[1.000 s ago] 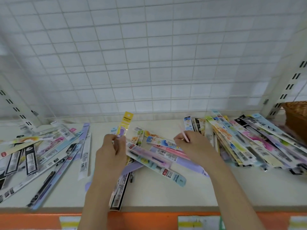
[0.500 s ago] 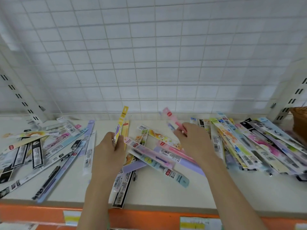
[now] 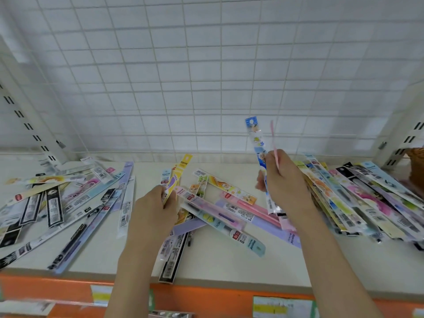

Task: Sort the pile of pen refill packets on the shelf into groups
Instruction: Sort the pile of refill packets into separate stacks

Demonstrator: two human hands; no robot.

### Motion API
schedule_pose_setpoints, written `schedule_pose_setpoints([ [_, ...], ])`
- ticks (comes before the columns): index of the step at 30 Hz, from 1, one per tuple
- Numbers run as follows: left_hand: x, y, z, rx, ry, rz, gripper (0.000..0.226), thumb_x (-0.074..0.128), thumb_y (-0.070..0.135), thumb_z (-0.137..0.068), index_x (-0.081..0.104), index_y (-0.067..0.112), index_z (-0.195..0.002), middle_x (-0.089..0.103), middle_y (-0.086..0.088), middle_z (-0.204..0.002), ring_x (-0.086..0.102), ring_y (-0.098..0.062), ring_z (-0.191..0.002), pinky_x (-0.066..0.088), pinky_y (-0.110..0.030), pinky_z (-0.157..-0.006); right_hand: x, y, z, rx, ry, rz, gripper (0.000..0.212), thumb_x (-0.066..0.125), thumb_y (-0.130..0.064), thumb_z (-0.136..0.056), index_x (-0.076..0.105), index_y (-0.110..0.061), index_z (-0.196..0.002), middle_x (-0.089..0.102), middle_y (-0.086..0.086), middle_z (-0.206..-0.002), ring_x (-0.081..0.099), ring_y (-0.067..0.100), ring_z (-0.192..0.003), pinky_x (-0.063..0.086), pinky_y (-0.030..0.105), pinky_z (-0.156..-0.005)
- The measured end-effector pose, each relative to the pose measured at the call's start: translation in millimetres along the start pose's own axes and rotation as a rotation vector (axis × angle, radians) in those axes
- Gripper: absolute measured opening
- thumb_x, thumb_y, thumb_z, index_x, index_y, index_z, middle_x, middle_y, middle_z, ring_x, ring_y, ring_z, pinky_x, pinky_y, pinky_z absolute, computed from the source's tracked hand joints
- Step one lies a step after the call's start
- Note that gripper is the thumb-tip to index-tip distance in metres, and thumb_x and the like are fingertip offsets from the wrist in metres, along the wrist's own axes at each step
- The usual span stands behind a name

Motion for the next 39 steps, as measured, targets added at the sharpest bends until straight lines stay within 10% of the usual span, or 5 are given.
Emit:
schedule_pose_setpoints([
  [9, -20, -20, 0, -0.045, 0.010, -0.049, 0.044, 0.047, 0.023, -0.095, 0.023, 0.014, -0.058, 0.026, -0.002, -0.051, 0.029, -0.019, -0.048, 0.021, -0.029, -0.048, 54, 6, -25, 0.001, -0.198, 0.440, 0.047, 0.047, -0.062, -0.086, 0.052, -0.015, -0.093, 0.053, -0.003, -0.073, 0.055, 0.018, -0.070, 0.040, 0.030, -0.063],
  [17, -19, -23, -3, -0.055, -0.014, -0.062, 0.044, 0.046, 0.023, -0.095, 0.024, 0.014, -0.058, 0.025, -0.001, -0.051, 0.028, -0.019, -0.049, 0.021, -0.029, -0.049, 78, 17, -30, -0.013, -0.245, 0.796, 0.021, 0.040, -0.019, -0.099, 0.054, -0.009, -0.110, 0.061, 0.010, -0.105, 0.058, 0.028, -0.094, 0.037, 0.030, -0.067],
  [30, -28, -41, -3, -0.066, -0.012, -0.070, 0.043, 0.048, 0.026, -0.095, 0.027, 0.012, -0.059, 0.030, -0.003, -0.052, 0.029, -0.018, -0.050, 0.023, -0.029, -0.049, 69, 5, -32, -0.018, -0.189, 0.745, 0.016, 0.043, -0.025, -0.097, 0.052, -0.015, -0.089, 0.055, 0.004, -0.080, 0.055, 0.025, -0.075, 0.040, 0.030, -0.063],
  [35, -23, -36, -12, -0.034, -0.054, -0.091, 0.043, 0.046, 0.027, -0.095, 0.027, 0.014, -0.060, 0.031, -0.002, -0.054, 0.030, -0.015, -0.051, 0.024, -0.027, -0.049, 40, -27, -29, -0.021, -0.113, 0.348, 0.010, 0.049, -0.022, -0.092, 0.058, -0.020, -0.088, 0.070, -0.005, -0.067, 0.045, 0.001, -0.035, 0.040, 0.016, -0.042],
  [39, -19, -28, -22, -0.002, -0.077, -0.057, 0.042, 0.046, 0.027, -0.095, 0.027, 0.014, -0.060, 0.031, -0.001, -0.053, 0.031, -0.017, -0.050, 0.026, -0.028, -0.050, 27, -40, -15, 0.079, -0.086, 0.080, 0.015, 0.049, -0.019, -0.089, 0.062, -0.024, -0.084, 0.073, -0.008, -0.072, 0.040, 0.009, -0.044, 0.040, 0.024, -0.051],
])
Point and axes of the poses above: each hand's wrist, its own z-axis away from the middle knuckle, its own x-axis out of the palm, y = z × x, the point moved 4 cm from there along -z, towards the middle knuckle
